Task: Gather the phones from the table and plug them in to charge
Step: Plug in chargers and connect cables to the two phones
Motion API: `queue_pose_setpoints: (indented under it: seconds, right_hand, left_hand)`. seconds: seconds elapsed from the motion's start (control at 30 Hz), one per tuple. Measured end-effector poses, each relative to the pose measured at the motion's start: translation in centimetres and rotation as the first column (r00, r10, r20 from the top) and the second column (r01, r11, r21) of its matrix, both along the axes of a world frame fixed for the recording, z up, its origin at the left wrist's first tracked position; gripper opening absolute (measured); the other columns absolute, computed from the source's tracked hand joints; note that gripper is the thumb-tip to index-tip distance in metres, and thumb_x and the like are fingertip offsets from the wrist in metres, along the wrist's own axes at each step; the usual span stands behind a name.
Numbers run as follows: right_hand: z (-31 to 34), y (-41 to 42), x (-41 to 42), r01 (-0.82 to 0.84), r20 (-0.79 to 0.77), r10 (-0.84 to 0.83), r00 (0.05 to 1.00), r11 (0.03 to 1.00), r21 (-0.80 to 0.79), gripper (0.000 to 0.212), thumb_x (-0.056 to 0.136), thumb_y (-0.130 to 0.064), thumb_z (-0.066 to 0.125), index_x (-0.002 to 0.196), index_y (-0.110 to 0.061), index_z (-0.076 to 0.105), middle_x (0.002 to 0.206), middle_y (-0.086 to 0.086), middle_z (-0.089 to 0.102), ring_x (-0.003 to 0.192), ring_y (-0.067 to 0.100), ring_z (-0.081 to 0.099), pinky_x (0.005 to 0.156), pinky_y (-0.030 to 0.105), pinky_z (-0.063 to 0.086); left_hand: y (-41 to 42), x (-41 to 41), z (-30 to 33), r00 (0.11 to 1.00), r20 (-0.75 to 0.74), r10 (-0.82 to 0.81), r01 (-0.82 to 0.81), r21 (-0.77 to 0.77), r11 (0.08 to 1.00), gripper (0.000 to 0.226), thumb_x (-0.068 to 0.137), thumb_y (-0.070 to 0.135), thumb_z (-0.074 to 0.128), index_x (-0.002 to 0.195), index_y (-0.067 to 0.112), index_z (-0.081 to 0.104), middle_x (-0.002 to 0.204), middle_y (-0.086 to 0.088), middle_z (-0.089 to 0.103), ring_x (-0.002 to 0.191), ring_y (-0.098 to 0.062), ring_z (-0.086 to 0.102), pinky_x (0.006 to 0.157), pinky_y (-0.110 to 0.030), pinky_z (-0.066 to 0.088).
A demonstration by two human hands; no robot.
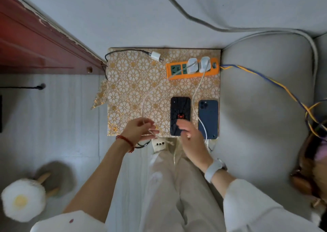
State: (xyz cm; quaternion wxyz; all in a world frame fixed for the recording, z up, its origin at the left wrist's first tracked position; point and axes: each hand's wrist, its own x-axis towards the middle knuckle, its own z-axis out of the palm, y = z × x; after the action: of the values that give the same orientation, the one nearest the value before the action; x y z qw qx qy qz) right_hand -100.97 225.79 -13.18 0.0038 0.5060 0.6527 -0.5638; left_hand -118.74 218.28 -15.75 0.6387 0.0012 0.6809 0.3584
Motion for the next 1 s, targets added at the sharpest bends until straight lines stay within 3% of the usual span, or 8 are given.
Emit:
queue_pose_setpoints:
  seconds: [0.13,0.4,0.47,0.57,0.63,0.7,0.83,1.0]
  right_hand:
    - [0.2,-3.6,0.3,-0.272,-0.064,0.266,0.962,0.953,-0.134,0.036,0.091,-0.013,0.044,0.127,-0.016,0.045,0.126,-0.004,0.052,0.09,-0.015,0.048,0.087,0.009,0.034]
    - [1.9,-1.1,3.4,-0.241,0.062,0.24,0.969,0.97,0.004,0.02,0.097,-0.011,0.035,0.088,-0.012,0.053,0.078,0.008,0.06,0.048,-0.001,0.049,0.05,0.013,0.039]
    - [2.7,0.3,2.8,-0.204,0.023,0.204,0.979,0.978,0.042,0.024,0.096,-0.009,0.035,0.085,-0.013,0.056,0.066,0.003,0.056,0.05,0.003,0.047,0.057,0.021,0.042]
    - [4.6,1.5,0.7,-0.198,-0.04,0.201,0.979,0.978,0.068,0.023,0.094,-0.009,0.04,0.091,-0.007,0.063,0.058,-0.006,0.052,0.054,0.006,0.05,0.066,0.031,0.048]
    - [5.8,1.7,-0.6,-0.271,-0.058,0.275,0.96,0.96,0.076,0.023,0.093,-0.01,0.042,0.085,-0.009,0.064,0.059,-0.003,0.055,0.058,0.015,0.055,0.066,0.034,0.046]
    - [6.4,1.5,-1.0,-0.315,-0.066,0.319,0.946,0.947,0.052,0.029,0.092,-0.012,0.044,0.069,-0.021,0.057,0.058,-0.006,0.052,0.06,0.011,0.056,0.064,0.028,0.044]
    - [5.9,0.8,0.9,-0.337,-0.021,0.337,0.941,0.938,-0.073,0.021,0.094,-0.019,0.043,0.078,-0.019,0.058,0.058,-0.014,0.047,0.05,-0.005,0.047,0.054,0.012,0.036]
    - [3.3,1.3,5.9,-0.421,0.204,0.449,0.87,0.892,-0.167,0.023,0.096,-0.018,0.038,0.094,-0.006,0.057,0.072,-0.002,0.053,0.055,0.007,0.043,0.055,0.019,0.033]
  left_hand:
    - [0.6,-0.9,3.1,0.919,0.328,0.218,-0.293,0.2,0.935,0.009,0.08,0.008,0.054,0.088,0.006,0.057,0.065,-0.004,0.07,0.075,-0.024,0.072,0.062,-0.032,0.059]
    - [2.0,-3.3,5.1,0.744,0.354,0.567,-0.659,0.25,0.709,0.015,0.092,0.014,0.045,0.096,0.01,0.059,0.089,0.0,0.072,0.09,-0.019,0.069,0.074,-0.034,0.059]
    - [2.2,-2.2,5.5,0.773,0.322,0.547,-0.624,0.228,0.748,0.028,0.089,0.02,0.05,0.114,0.008,0.052,0.11,-0.002,0.065,0.104,-0.022,0.064,0.087,-0.038,0.054]
    - [2.5,0.8,6.9,0.933,0.264,0.243,-0.304,0.221,0.927,0.053,0.077,0.038,0.058,0.119,0.008,0.047,0.124,-0.006,0.056,0.112,-0.023,0.057,0.096,-0.039,0.047]
    - [2.6,2.4,7.7,0.978,0.183,0.103,-0.151,0.271,0.951,0.029,0.083,0.03,0.054,0.107,0.013,0.056,0.113,-0.005,0.065,0.105,-0.021,0.062,0.091,-0.033,0.051]
    - [2.8,2.5,8.4,0.978,0.099,0.182,-0.204,0.31,0.929,0.016,0.09,0.017,0.047,0.094,0.011,0.061,0.081,0.0,0.073,0.086,-0.015,0.069,0.081,-0.027,0.056]
    - [2.8,-0.1,8.3,0.861,0.138,0.489,-0.508,0.268,0.819,0.024,0.096,0.013,0.036,0.08,0.01,0.055,0.047,0.005,0.055,0.047,-0.009,0.056,0.07,-0.031,0.059]
    - [1.9,-3.6,7.3,0.57,0.167,0.805,-0.821,0.084,0.564,0.021,0.093,0.005,0.036,0.081,0.007,0.053,0.051,0.003,0.042,0.036,-0.006,0.042,0.047,-0.018,0.049]
